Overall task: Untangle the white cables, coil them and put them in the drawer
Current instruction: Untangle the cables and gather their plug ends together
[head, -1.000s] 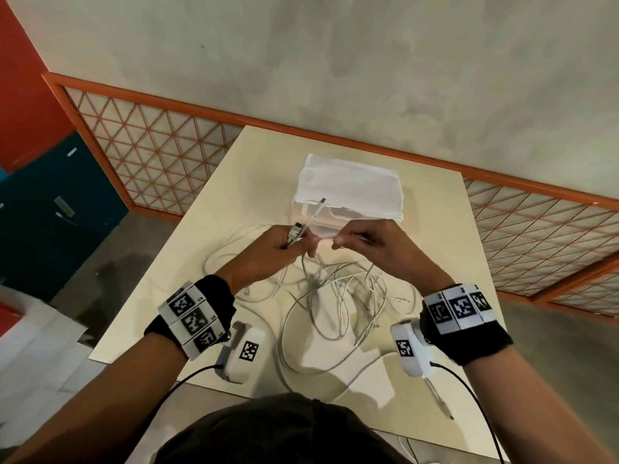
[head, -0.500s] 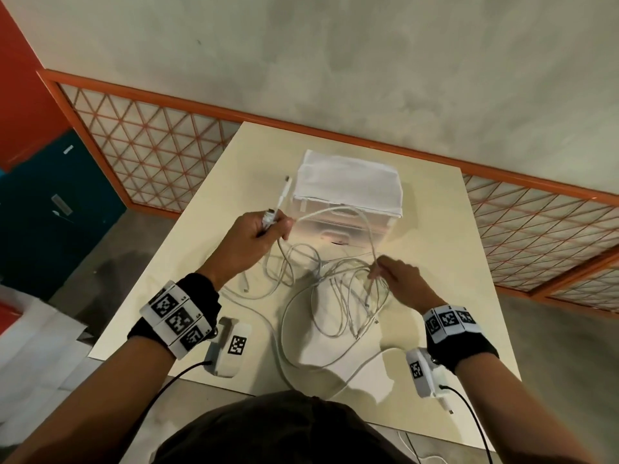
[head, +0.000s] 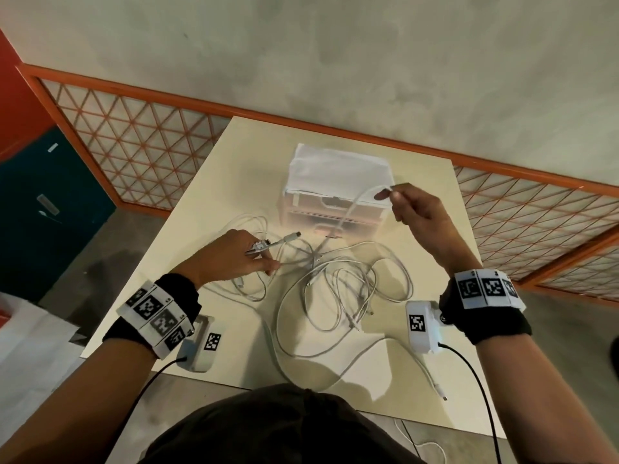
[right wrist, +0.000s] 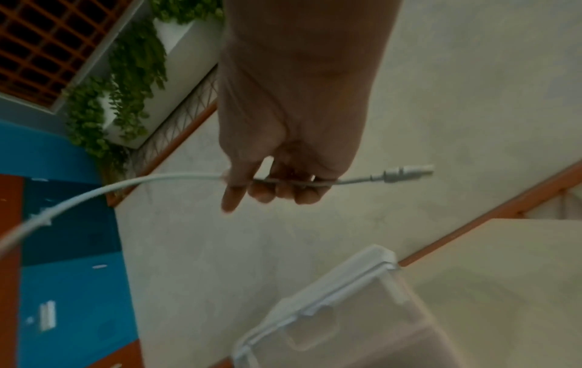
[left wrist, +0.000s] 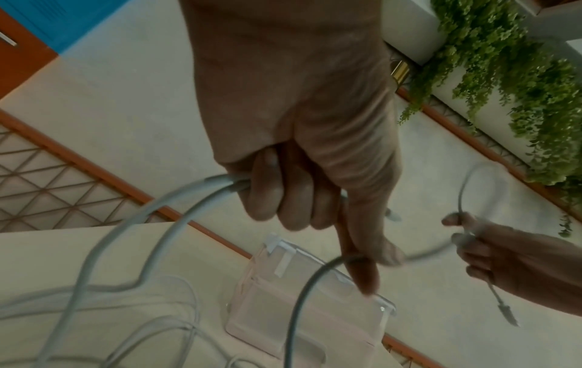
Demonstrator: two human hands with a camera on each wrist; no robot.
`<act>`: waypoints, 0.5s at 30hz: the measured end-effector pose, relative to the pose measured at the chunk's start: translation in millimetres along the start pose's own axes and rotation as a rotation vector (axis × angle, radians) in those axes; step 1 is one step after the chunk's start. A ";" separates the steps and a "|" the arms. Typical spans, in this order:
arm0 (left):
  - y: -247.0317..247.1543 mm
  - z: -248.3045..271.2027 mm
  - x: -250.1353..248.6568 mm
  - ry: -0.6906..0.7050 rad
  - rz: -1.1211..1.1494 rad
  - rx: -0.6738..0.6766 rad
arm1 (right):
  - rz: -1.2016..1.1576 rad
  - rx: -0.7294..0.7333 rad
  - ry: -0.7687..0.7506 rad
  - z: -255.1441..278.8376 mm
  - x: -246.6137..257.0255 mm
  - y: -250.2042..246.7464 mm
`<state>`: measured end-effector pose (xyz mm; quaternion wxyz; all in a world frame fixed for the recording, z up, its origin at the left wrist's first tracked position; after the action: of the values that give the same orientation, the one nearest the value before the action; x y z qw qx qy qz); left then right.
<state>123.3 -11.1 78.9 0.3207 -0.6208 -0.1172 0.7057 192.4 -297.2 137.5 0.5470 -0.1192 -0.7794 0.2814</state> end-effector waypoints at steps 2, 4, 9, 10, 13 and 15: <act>4.5 1.3 7.2 -0.036 -0.024 0.101 | 0.056 0.111 0.090 12.4 -12.3 3.2; 14.0 2.6 14.6 -0.068 -0.081 0.196 | 0.108 0.177 0.217 31.7 -36.8 7.0; 41.7 2.4 25.8 -0.131 -0.181 0.381 | 0.300 0.308 0.484 90.7 -112.3 17.9; 47.2 3.3 25.1 -0.140 -0.198 0.436 | 0.335 0.355 0.513 101.1 -121.2 20.5; 63.5 6.5 23.3 -0.170 -0.209 0.584 | 0.427 0.475 0.589 127.0 -142.3 26.1; 73.4 8.8 24.2 -0.175 -0.229 0.646 | 0.479 0.496 0.628 135.0 -150.4 28.7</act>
<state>91.8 -50.8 19.8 0.5660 -0.4074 0.0162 0.7165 120.8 -389.7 -29.9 0.6881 -0.2407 -0.4357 0.5281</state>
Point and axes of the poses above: each hand's wrist, its own z-axis away from the middle knuckle, its own y-axis out of the palm, x = y × z, the point moved 4 cm from there along -z, towards the middle knuckle, and after that the axes turned 7 degrees about z, right-handed, at the moved point
